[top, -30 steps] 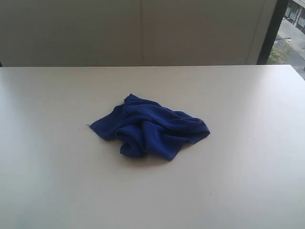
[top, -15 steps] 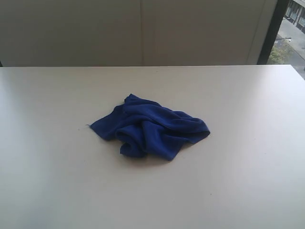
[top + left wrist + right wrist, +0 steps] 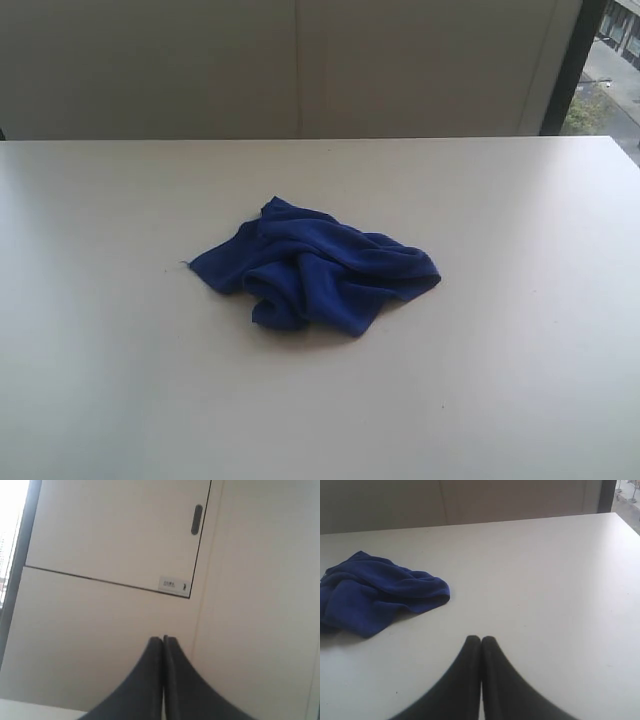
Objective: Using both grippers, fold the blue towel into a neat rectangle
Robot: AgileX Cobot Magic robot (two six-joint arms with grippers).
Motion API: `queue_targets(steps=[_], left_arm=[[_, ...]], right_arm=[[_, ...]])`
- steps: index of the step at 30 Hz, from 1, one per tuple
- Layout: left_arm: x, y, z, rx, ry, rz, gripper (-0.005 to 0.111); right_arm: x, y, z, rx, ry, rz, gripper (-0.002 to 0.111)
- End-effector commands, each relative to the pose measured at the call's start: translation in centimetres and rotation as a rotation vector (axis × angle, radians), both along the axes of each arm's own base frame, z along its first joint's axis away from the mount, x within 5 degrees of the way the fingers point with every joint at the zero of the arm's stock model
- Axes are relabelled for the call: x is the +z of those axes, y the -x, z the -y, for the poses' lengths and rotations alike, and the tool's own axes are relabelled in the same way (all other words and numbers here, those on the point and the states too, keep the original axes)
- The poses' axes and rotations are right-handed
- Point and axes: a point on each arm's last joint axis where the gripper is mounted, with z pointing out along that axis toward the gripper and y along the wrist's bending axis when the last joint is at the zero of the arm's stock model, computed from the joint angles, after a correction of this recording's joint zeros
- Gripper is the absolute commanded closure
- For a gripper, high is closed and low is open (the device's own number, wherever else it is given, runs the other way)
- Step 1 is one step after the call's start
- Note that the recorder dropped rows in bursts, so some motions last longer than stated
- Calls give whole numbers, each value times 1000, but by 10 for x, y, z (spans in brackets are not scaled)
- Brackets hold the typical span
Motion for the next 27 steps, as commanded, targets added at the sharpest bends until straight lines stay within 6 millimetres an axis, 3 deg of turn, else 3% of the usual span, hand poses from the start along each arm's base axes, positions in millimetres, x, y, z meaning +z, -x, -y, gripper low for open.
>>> queue_targets(steps=[1,4,9,12,16,21,23,27], left_arm=[[11,-2,1,-7,9,29,107],[28,-12,4,-12,-59,-24,107],[40,-37,11,-27,-216,-292,107],[49,-62,12,-6,-313,-484,107],[55,-94,12,19,-385,-615,107],[40,-141,16,38,-509,-819,107],[23,-166,27,34,-587,-962,107],[-1,-192,63,-76,-735,-1098,107]], right_arm=[[4,-1,0,2,8,61,108],[5,-1,0,3,7,77,108],[8,-1,0,3,7,105,108],[10,-2,0,4,5,124,108],[11,-2,0,4,-1,144,108],[11,-2,0,4,-1,144,108],[13,-2,0,4,-3,159,108],[17,-2,-1,6,-6,210,108]])
